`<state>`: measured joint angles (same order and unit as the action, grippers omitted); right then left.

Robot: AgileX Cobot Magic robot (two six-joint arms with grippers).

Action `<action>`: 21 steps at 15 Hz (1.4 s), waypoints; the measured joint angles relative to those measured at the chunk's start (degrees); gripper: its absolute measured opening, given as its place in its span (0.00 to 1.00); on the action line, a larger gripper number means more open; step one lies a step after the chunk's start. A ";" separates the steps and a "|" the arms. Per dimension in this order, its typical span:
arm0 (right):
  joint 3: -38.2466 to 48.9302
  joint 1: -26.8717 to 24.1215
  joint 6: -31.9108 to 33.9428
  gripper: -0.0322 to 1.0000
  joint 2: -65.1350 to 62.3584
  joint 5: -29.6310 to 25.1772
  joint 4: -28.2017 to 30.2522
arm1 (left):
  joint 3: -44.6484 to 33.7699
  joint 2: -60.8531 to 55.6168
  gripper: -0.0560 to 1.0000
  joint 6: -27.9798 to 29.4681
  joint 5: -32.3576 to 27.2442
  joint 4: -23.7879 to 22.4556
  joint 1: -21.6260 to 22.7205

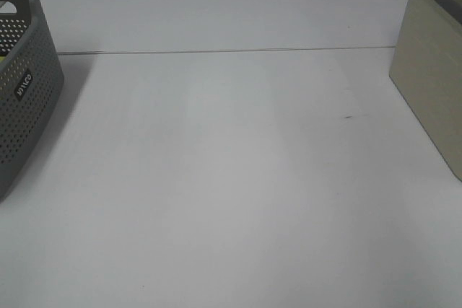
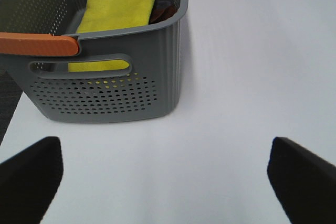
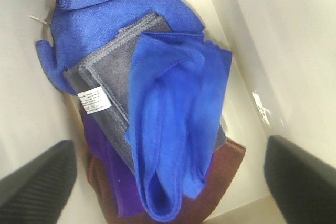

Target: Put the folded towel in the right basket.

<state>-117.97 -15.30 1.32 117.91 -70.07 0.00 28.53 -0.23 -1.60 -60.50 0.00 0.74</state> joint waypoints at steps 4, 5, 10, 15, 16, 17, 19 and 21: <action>0.00 2.81 -0.23 0.97 -4.93 0.00 -2.69 | 0.00 0.00 0.99 0.00 0.00 0.00 0.00; 0.00 5.67 -0.06 0.97 -7.85 0.00 -2.98 | 0.00 0.00 0.99 0.00 0.00 0.00 0.00; 11.63 12.55 0.46 0.97 -21.26 0.23 -4.13 | 0.00 0.00 0.99 0.00 0.00 0.00 0.00; 43.66 13.52 0.86 0.97 -51.51 4.53 -4.24 | 0.00 0.00 0.99 0.00 0.00 0.00 0.00; 49.90 13.52 0.86 0.97 -57.24 4.93 -4.24 | 0.00 0.00 0.99 0.00 0.00 0.00 0.00; 55.75 13.52 0.86 0.97 -62.85 4.93 -4.30 | 0.00 0.00 0.99 0.00 0.00 0.00 0.00; 64.80 13.52 0.86 0.97 -74.66 4.07 -4.53 | 0.00 0.00 0.99 0.00 0.00 0.00 0.00; 70.19 13.52 0.86 0.97 -83.77 3.04 -4.93 | 0.00 0.00 0.99 0.00 0.00 0.00 0.00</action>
<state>-47.78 -1.78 2.18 34.15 -67.04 -4.93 28.53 -0.23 -1.60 -60.50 0.00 0.74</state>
